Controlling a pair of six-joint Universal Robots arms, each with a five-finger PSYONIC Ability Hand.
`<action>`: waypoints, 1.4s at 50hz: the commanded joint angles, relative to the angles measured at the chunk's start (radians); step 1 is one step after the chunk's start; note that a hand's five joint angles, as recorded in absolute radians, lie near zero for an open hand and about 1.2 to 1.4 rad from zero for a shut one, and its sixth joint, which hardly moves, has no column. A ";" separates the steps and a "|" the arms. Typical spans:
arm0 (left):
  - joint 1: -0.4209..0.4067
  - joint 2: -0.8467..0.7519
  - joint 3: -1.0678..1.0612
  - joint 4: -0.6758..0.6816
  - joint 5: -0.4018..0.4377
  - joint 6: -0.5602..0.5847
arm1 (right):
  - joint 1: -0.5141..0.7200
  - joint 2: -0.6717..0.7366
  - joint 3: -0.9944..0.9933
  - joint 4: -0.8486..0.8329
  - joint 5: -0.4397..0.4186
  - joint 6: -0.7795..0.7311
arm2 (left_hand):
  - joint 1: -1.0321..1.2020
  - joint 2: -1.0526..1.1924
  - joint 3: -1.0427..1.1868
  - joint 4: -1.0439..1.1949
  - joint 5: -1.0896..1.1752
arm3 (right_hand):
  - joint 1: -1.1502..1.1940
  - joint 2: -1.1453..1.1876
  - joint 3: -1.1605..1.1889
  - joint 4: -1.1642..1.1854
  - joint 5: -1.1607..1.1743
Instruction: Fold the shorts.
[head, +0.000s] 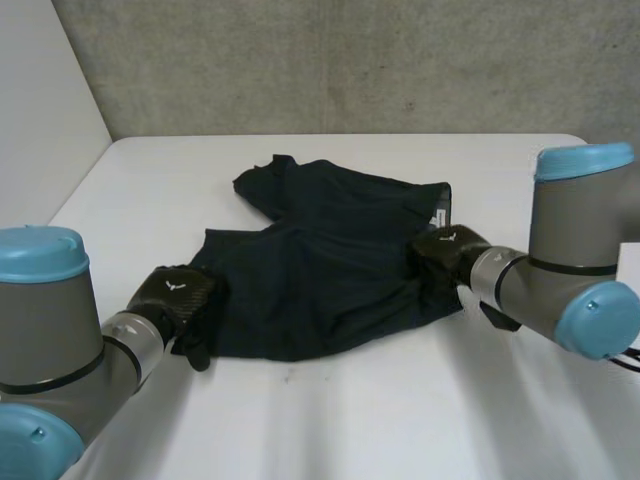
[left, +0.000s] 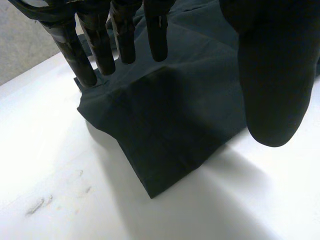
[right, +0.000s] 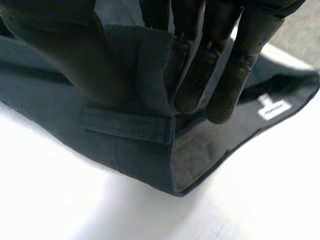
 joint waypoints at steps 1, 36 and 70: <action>0.003 -0.002 -0.008 0.008 -0.005 0.004 | -0.010 -0.154 0.158 -0.065 -0.014 0.000 | 0.049 0.067 0.061 0.068 0.073 | 0.459 0.227 0.215 0.208 0.253; 0.008 -0.083 -0.005 0.059 -0.006 0.024 | -0.075 -0.359 0.429 -0.315 0.039 0.202 | 0.325 0.343 0.337 0.344 0.349 | 0.459 0.227 0.215 0.208 0.253; 0.008 0.038 0.005 0.162 0.000 0.179 | -0.078 -0.411 0.411 -0.291 0.064 0.155 | 1.073 1.091 1.086 1.092 1.098 | 0.459 0.227 0.215 0.208 0.253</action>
